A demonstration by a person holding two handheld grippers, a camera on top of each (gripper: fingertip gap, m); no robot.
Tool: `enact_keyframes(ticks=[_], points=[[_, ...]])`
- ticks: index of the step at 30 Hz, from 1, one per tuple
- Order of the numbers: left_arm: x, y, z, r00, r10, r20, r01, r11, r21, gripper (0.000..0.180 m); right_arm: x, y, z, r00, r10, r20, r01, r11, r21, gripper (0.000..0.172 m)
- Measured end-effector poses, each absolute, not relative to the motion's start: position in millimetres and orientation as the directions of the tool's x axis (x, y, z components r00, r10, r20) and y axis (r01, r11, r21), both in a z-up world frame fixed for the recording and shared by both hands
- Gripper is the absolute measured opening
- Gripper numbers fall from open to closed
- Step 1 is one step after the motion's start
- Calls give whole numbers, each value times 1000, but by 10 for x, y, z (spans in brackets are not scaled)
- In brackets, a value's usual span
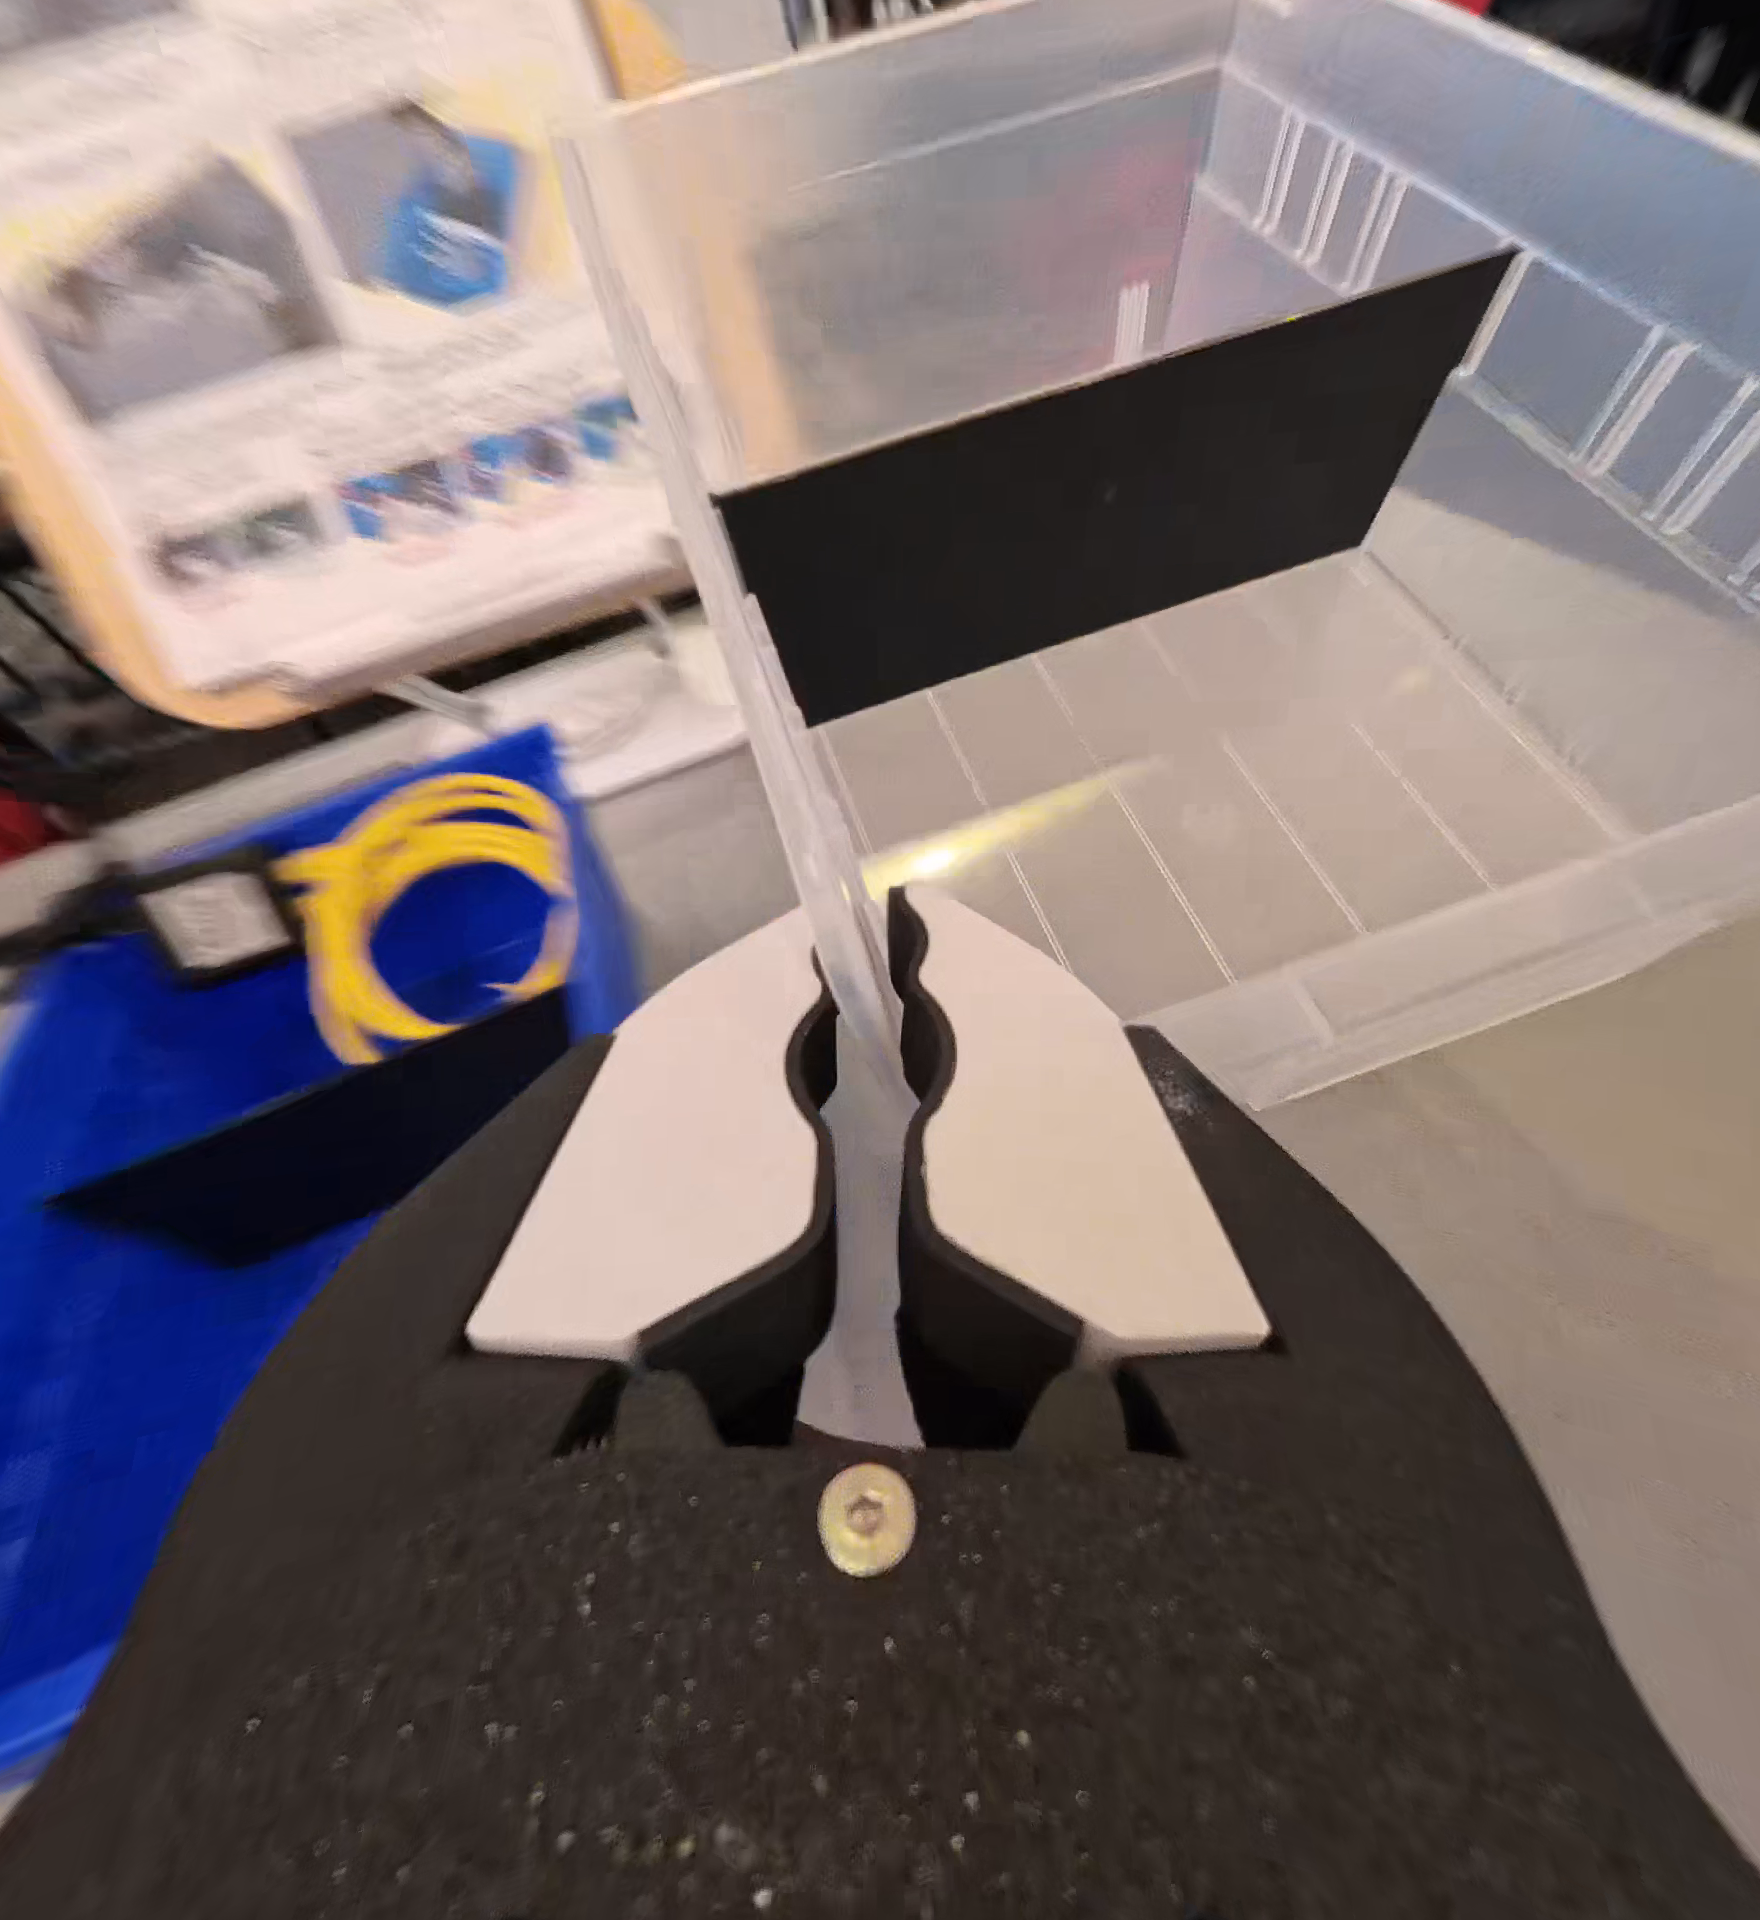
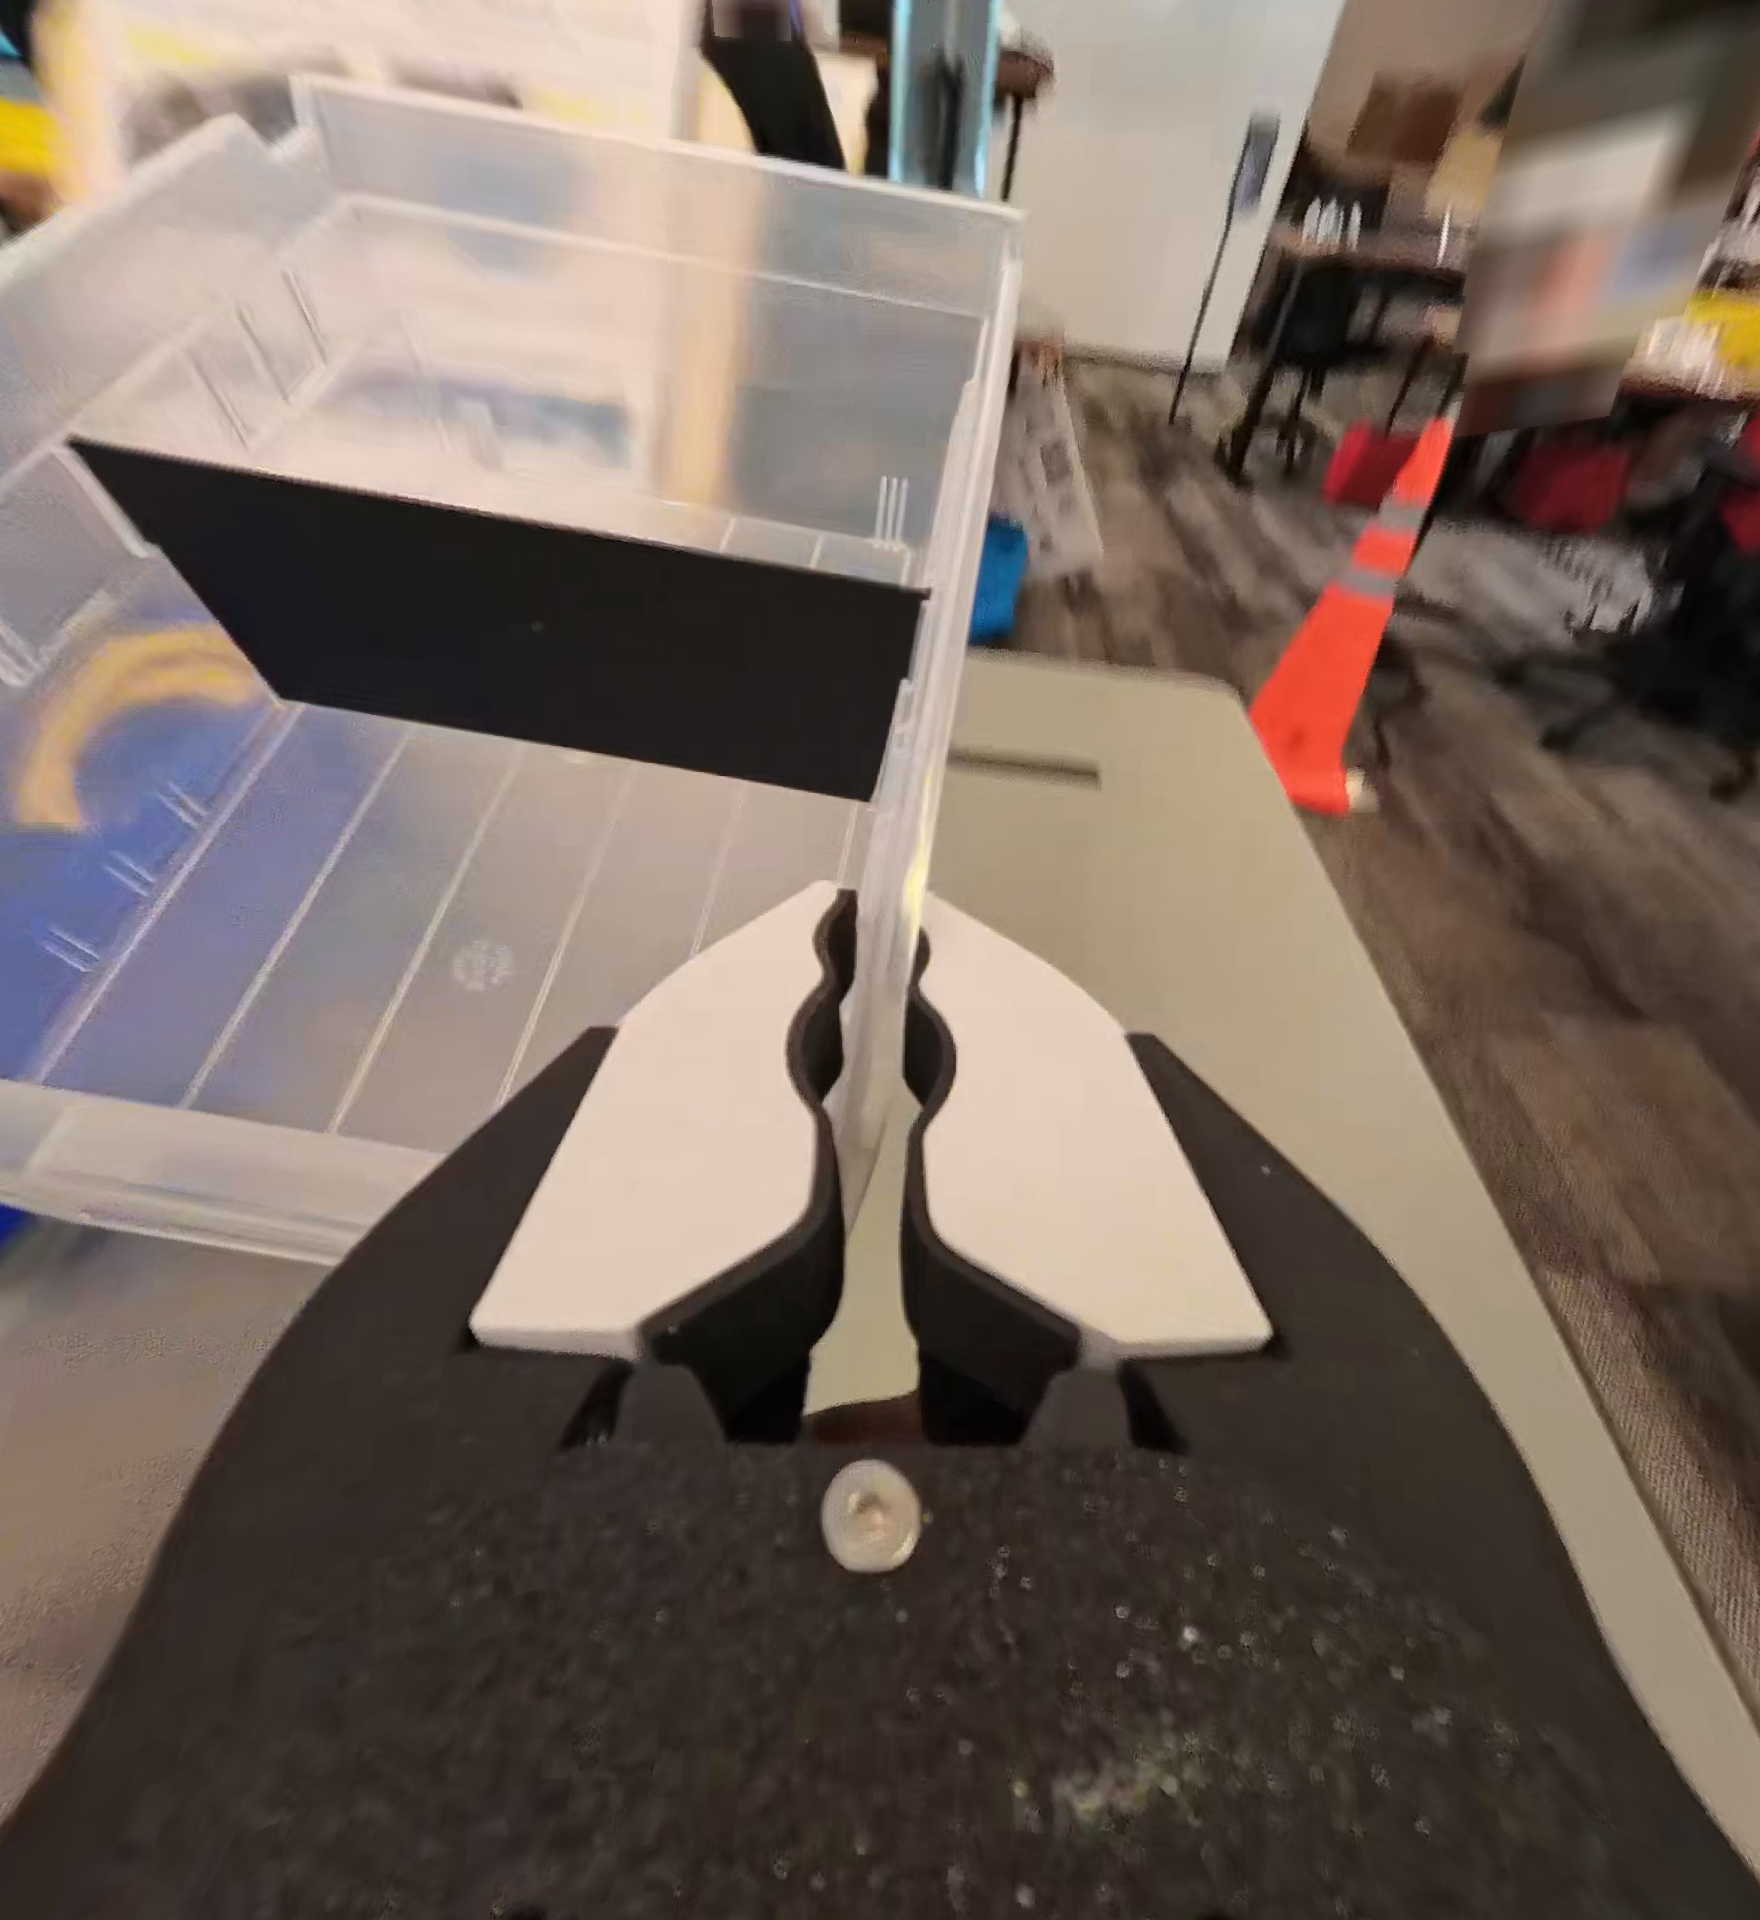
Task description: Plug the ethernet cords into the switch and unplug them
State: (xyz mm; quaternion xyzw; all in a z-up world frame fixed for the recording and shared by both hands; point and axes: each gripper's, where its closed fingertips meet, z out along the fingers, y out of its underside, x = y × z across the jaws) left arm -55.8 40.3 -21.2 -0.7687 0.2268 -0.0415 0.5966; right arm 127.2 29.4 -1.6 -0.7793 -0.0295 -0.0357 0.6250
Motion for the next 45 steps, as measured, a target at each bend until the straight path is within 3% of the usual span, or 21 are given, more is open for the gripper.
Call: enact_keyframes(ticks=[4,9,13,17,18,19,24,29,31,34,37,43,45], points=[[274,572,-940,859,-496,-129,-318,-317,-894,6,2141,328,-697,997,-51,59,36,-361,-932,4],[568,490,-1270,843,-521,-132,-351,-348,-869,9,2482,330,-1225,999,-40,-8,-24,-422,-906,4],[645,363,-1348,809,-587,-7,-292,-391,-873,20,2516,400,-1214,995,-29,-91,-95,-394,-914,4],[678,226,-1392,736,-668,107,-330,-492,-805,52,2568,444,-1222,994,-63,-92,-109,-412,-905,6],[634,173,-1353,712,-690,131,-342,-504,-793,57,2591,429,-1193,995,-79,-59,-86,-415,-906,15],[557,113,-1277,687,-711,154,-346,-505,-791,57,2625,398,-1127,995,-99,-18,-57,-406,-912,26],[-537,-50,-735,687,-724,71,-321,-389,-863,69,2638,128,-382,962,-249,113,35,-296,-955,32],[-2527,230,-429,939,-344,-25,-135,-301,-944,71,1140,198,51,994,61,92,100,-161,-982,39],[-3233,329,-486,989,-142,-30,-69,-277,-958,77,188,227,-178,967,255,-25,25,-191,-981,49],[-3472,417,-884,987,-144,68,4,-405,-914,82,-1021,203,-836,898,431,-92,71,-348,-935,63],[-3465,533,-1205,985,-170,27,-55,-457,-888,73,-1576,306,-1130,893,446,-62,128,-384,-914,66],[-3312,756,-1366,972,-220,78,-43,-499,-865,15,-1638,707,-1182,956,289,-54,72,-407,-911,49],[-3373,767,-1346,976,-205,76,-37,-495,-868,4,-1441,793,-1203,988,153,6,70,-418,-906,6]])
